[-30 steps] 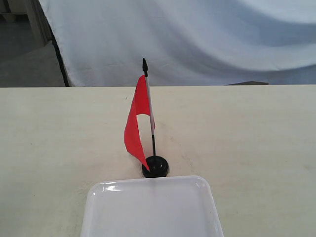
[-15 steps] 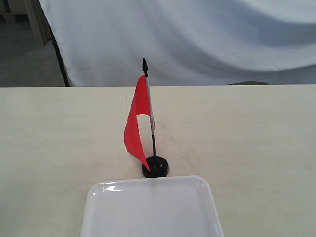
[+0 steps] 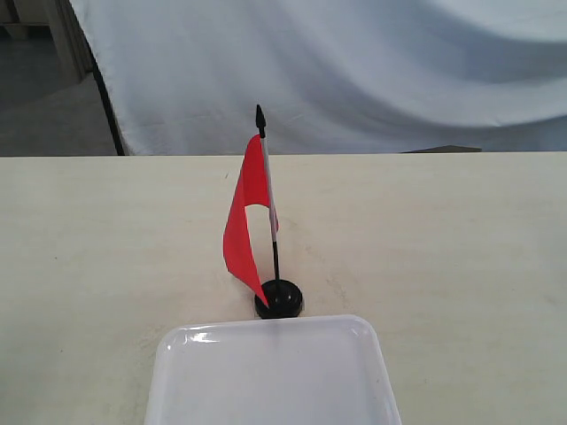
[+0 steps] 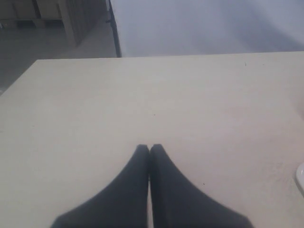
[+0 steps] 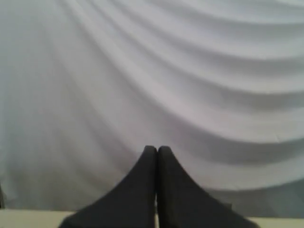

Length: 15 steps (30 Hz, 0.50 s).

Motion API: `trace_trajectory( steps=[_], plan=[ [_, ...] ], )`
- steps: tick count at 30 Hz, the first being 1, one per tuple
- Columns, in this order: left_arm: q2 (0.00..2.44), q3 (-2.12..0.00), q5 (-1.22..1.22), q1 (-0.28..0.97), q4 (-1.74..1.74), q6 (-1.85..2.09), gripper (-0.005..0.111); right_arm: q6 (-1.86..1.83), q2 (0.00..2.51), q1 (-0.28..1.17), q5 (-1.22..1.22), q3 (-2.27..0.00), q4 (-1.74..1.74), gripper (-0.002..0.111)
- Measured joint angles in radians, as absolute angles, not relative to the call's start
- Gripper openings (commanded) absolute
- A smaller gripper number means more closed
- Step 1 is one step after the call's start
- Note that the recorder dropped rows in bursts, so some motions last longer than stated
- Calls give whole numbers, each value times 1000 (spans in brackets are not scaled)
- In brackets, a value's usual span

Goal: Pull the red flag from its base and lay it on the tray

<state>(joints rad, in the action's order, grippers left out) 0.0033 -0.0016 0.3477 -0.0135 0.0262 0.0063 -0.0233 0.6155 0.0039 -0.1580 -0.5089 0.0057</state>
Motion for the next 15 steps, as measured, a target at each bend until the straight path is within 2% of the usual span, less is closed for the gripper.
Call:
trace_trajectory(
  steps=[3, 11, 15],
  plan=[
    [3, -2, 348, -14, 26, 6, 0, -43, 703, 4, -143, -509, -12, 2],
    [3, -2, 348, -14, 26, 6, 0, -76, 897, 24, -107, -509, -67, 40],
    [3, -2, 348, -14, 26, 6, 0, -77, 994, 118, -101, -509, -67, 44]
  ],
)
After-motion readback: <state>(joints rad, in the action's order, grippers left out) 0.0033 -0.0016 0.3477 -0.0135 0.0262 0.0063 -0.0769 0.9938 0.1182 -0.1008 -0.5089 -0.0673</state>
